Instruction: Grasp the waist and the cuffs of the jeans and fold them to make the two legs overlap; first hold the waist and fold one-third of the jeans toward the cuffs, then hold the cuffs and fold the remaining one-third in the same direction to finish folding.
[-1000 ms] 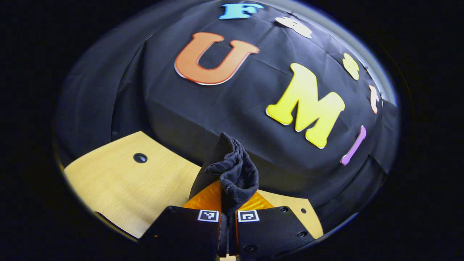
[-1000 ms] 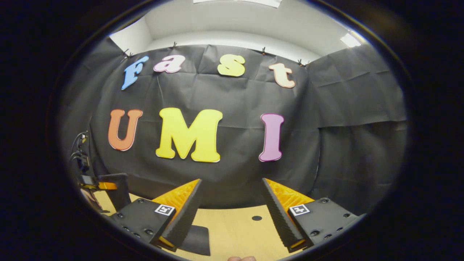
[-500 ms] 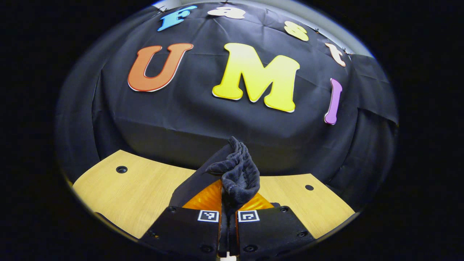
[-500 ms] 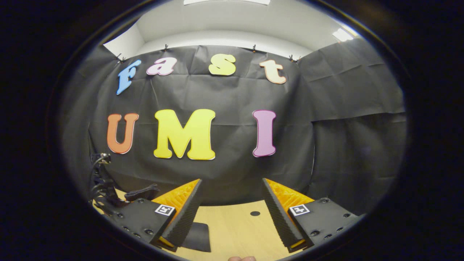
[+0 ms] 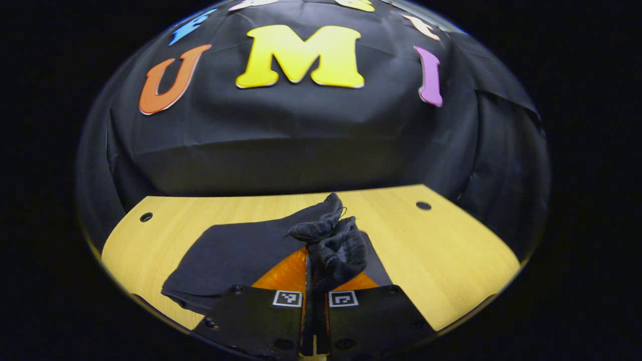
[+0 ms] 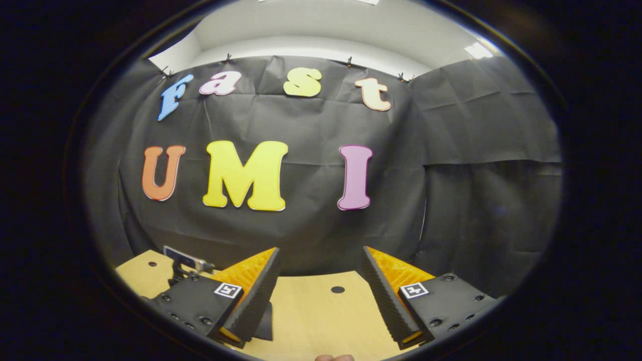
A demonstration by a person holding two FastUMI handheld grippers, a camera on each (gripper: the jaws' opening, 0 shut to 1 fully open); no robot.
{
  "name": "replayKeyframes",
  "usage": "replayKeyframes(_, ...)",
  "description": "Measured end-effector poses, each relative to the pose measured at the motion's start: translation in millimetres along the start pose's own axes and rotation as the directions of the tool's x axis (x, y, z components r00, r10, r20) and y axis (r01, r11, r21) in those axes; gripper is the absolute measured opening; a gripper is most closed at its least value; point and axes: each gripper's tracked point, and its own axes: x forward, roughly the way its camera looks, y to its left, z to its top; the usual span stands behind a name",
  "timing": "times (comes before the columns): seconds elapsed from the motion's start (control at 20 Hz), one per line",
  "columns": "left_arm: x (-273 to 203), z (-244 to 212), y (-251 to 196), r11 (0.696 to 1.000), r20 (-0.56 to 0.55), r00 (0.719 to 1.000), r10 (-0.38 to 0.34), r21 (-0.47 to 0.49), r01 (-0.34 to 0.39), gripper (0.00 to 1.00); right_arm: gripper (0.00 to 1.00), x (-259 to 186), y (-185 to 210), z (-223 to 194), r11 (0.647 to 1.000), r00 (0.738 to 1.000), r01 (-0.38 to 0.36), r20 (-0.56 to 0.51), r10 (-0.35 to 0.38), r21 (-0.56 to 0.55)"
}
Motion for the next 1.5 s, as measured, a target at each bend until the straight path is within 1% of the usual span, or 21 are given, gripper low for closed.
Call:
replayKeyframes(0.1, 5.0, -28.1, -3.5, 0.998, -0.027, 0.999, 0.023, 0.066, -0.021, 0.05, 0.99, 0.1, -5.3, -2.0, 1.000, 1.000, 0.001, -0.003, -0.001, -0.006)
replayKeyframes(0.25, 10.0, -49.5, -0.1, 0.992, -0.054, 0.998, 0.042, 0.122, -0.036, 0.05, 0.99, 3.5, -11.8, -5.3, 1.000, 1.000, 0.005, -0.014, -0.005, -0.003)
replayKeyframes(0.3, 9.7, -51.5, 0.1, 0.989, -0.051, 0.998, 0.044, 0.144, -0.036, 0.05, 0.99, 3.2, -13.4, -4.1, 1.000, 1.000, 0.005, -0.015, -0.005, 0.003)
replayKeyframes(0.35, 6.1, -43.9, 0.1, 0.987, -0.033, 0.998, 0.051, 0.156, -0.045, 0.06, 0.99, 4.0, -14.0, -4.6, 1.000, 1.000, 0.002, -0.015, -0.002, 0.008)
replayKeyframes(0.45, 8.8, -49.3, 1.0, 0.985, -0.039, 0.998, 0.054, 0.165, -0.047, 0.06, 0.99, 5.7, -11.9, -4.1, 1.000, 1.000, -0.005, -0.014, 0.005, 0.004)
replayKeyframes(0.5, 9.1, -49.7, 0.1, 0.985, -0.039, 0.998, 0.050, 0.169, -0.042, 0.06, 0.99, 4.7, -10.2, -1.7, 1.000, 1.000, -0.011, -0.010, 0.011, 0.001)
replayKeyframes(0.6, 4.6, -49.4, -9.4, 0.986, -0.052, 0.999, 0.006, 0.165, 0.002, 0.09, 0.98, 4.1, -8.4, 1.6, 1.000, 1.000, -0.021, 0.000, 0.021, -0.005)
replayKeyframes(0.65, 2.1, -47.2, -9.6, 0.989, -0.050, 0.999, 0.001, 0.151, 0.006, 0.20, 0.99, 1.7, -8.8, 2.3, 1.000, 1.000, -0.026, 0.002, 0.026, -0.003)
replayKeyframes(0.7, -1.3, -47.5, -16.8, 0.990, -0.072, 0.996, -0.050, 0.125, 0.059, 0.22, 0.99, 0.0, -8.4, 3.6, 0.999, 0.999, -0.032, 0.003, 0.032, 0.001)
replayKeyframes(0.75, -8.6, -47.7, -20.2, 0.991, -0.066, 0.995, -0.071, 0.106, 0.078, 0.38, 0.99, -0.8, -7.4, 5.1, 0.999, 0.999, -0.038, 0.005, 0.038, 0.003)
replayKeyframes(0.85, -14.8, -27.4, -29.3, 0.987, -0.026, 0.993, -0.115, 0.107, 0.117, 0.71, 0.99, -1.6, -4.0, 6.4, 0.999, 0.999, -0.052, 0.006, 0.052, 0.005)
replayKeyframes(0.9, -26.7, -19.5, -30.7, 0.985, -0.006, 0.991, -0.130, 0.116, 0.130, 0.87, 0.99, -3.3, -1.5, 6.9, 0.998, 0.998, -0.059, 0.006, 0.059, 0.004)
replayKeyframes(0.95, -32.6, -11.1, -31.7, 0.983, 0.013, 0.990, -0.138, 0.124, 0.136, 1.00, 0.98, -4.6, 3.8, 7.4, 0.998, 0.998, -0.066, 0.008, 0.066, 0.004)
replayKeyframes(1.05, -46.8, 6.3, -28.6, 0.983, 0.056, 0.987, -0.150, 0.115, 0.143, 1.00, 0.99, -6.6, 15.0, 7.6, 0.997, 0.997, -0.083, 0.009, 0.083, 0.010)
replayKeyframes(1.15, -67.3, 33.3, -15.2, 0.987, 0.117, 0.983, -0.145, 0.082, 0.136, 1.00, 0.99, -10.7, 25.7, 7.3, 0.994, 0.994, -0.105, 0.013, 0.105, 0.016)
replayKeyframes(1.3, -103.5, 80.9, 24.1, 0.996, 0.216, 0.972, -0.092, 0.026, 0.088, 1.00, 0.99, -12.3, 48.2, 4.4, 0.990, 0.990, -0.138, 0.017, 0.137, 0.025)
replayKeyframes(1.4, -138.5, 120.1, 58.8, 0.999, 0.307, 0.951, -0.032, 0.037, 0.022, 1.00, 0.99, -14.5, 68.5, 7.5, 0.984, 0.985, -0.172, 0.029, 0.171, 0.046)
replayKeyframes(1.5, -168.5, 150.0, 84.6, 1.000, 0.371, 0.929, -0.004, 0.020, -0.003, 0.99, 0.99, -11.9, 88.2, 6.8, 0.980, 0.981, -0.193, 0.039, 0.192, 0.047)
